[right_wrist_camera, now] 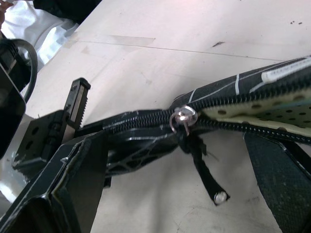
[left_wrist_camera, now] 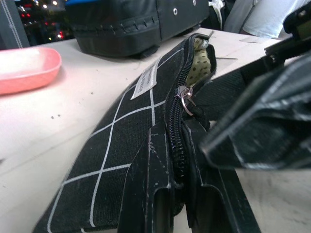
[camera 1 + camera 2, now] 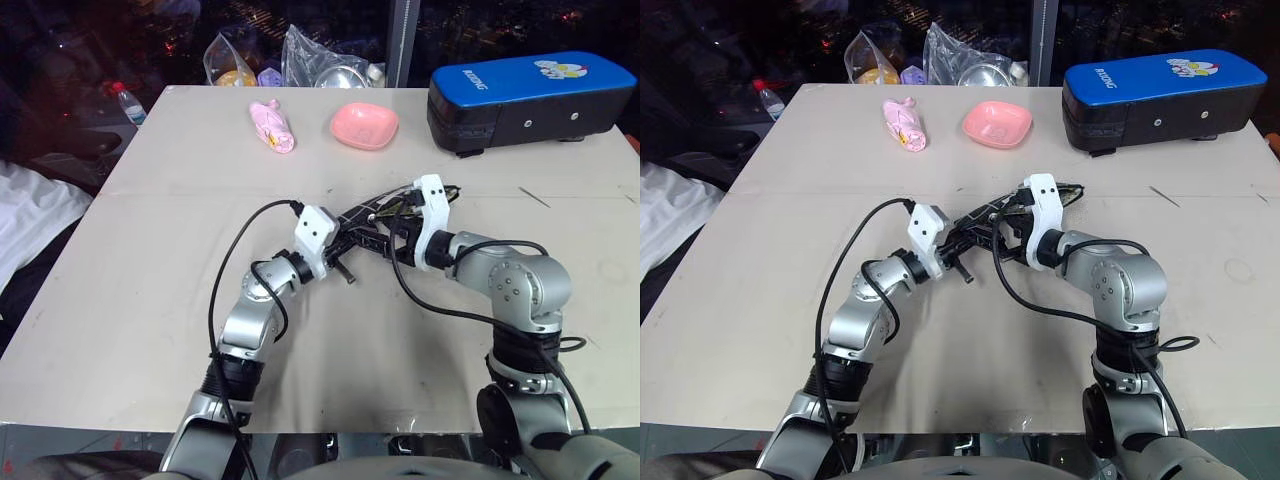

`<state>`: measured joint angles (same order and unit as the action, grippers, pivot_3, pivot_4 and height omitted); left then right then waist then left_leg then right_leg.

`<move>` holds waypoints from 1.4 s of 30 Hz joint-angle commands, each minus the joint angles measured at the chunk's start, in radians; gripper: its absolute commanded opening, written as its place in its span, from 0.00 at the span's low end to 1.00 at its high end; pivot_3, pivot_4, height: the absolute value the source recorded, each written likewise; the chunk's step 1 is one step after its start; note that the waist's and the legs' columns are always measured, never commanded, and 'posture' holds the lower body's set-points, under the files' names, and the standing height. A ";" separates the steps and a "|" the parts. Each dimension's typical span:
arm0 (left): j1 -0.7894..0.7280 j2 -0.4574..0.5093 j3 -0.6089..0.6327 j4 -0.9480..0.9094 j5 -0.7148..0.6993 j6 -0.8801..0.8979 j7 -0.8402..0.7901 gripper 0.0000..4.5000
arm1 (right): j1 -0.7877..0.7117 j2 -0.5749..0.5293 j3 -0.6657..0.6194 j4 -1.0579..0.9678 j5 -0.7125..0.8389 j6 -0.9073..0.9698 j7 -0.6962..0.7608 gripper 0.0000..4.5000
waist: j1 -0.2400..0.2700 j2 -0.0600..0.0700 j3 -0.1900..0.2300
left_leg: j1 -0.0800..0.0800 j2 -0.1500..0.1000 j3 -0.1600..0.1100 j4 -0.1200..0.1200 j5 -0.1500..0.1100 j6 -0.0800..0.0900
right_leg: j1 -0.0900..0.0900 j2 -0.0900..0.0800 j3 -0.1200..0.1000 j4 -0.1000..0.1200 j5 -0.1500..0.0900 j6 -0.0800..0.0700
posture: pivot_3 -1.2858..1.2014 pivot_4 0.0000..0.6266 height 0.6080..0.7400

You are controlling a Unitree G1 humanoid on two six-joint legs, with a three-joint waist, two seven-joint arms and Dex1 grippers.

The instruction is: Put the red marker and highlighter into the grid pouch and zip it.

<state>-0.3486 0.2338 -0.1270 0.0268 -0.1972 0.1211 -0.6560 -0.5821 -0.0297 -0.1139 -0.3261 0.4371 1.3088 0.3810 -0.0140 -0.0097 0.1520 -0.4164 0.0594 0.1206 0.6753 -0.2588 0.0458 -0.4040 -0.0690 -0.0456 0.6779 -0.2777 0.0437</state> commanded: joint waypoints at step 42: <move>0.003 0.005 0.026 0.007 0.017 -0.058 0.044 0.00 | -0.094 -0.452 -0.172 0.317 0.075 -0.211 0.010 0.01 | 0.002 0.000 0.000 | 0.000 -0.001 0.000 -0.004 0.000 0.001 | 0.000 -0.001 0.000 -0.004 0.000 0.000 | 0.52 0.24 1.00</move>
<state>-0.3489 0.2294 -0.1270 0.0479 -0.1793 0.0810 -0.6253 -0.6516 -0.4470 -0.2247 -0.0279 0.5384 1.1515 0.4073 -0.0121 -0.0101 0.1523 -0.4164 0.0586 0.1211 0.6712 -0.2591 0.0463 -0.4041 -0.0701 -0.0452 0.6741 -0.2778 0.0438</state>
